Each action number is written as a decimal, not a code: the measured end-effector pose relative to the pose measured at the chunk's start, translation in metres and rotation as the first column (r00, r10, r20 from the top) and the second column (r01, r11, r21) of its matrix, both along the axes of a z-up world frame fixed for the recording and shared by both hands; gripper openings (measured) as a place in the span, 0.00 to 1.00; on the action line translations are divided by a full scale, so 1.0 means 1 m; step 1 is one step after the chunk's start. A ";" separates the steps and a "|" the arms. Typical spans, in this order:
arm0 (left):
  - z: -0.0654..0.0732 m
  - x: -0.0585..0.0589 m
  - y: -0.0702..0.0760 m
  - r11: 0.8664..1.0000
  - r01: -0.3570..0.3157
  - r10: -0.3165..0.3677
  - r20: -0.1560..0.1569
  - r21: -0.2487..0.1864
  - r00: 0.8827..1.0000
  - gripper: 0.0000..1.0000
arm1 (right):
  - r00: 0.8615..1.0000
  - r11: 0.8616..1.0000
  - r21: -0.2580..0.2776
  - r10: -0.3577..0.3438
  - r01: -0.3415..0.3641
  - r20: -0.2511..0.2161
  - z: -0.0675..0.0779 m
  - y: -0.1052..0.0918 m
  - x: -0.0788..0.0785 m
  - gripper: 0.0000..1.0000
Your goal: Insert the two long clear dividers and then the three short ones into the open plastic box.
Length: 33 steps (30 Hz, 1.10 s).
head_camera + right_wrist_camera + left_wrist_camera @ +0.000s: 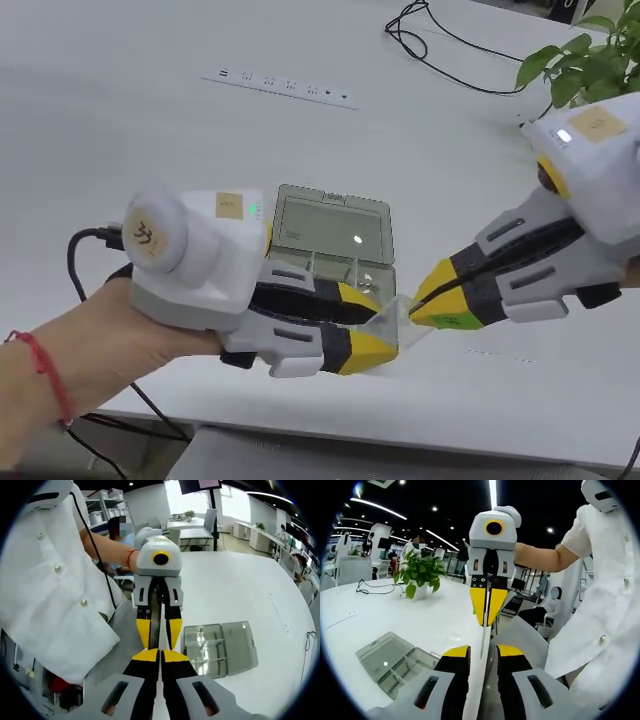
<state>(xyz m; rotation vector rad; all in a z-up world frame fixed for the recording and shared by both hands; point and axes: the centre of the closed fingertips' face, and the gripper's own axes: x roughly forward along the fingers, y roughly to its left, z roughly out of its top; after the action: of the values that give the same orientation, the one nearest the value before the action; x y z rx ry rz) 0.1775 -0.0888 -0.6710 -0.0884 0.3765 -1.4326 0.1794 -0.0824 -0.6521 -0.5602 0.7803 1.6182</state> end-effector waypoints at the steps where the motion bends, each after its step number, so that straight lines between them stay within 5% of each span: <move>1: -0.001 0.001 0.002 1.000 -0.005 0.005 0.003 0.001 1.000 0.19 | 1.000 1.000 0.002 -0.004 0.004 0.002 0.000 0.001 0.001 0.03; 33: -0.035 0.019 0.058 0.977 -0.180 0.175 0.052 0.112 0.983 0.81 | 0.998 0.999 0.016 -0.041 0.041 0.047 -0.005 0.018 0.025 0.03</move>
<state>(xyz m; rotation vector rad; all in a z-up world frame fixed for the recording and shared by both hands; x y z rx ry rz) 0.1964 -0.0310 -0.7065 0.0025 0.4070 -1.2316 0.2048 -0.0646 -0.6570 -0.5669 0.7396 1.5662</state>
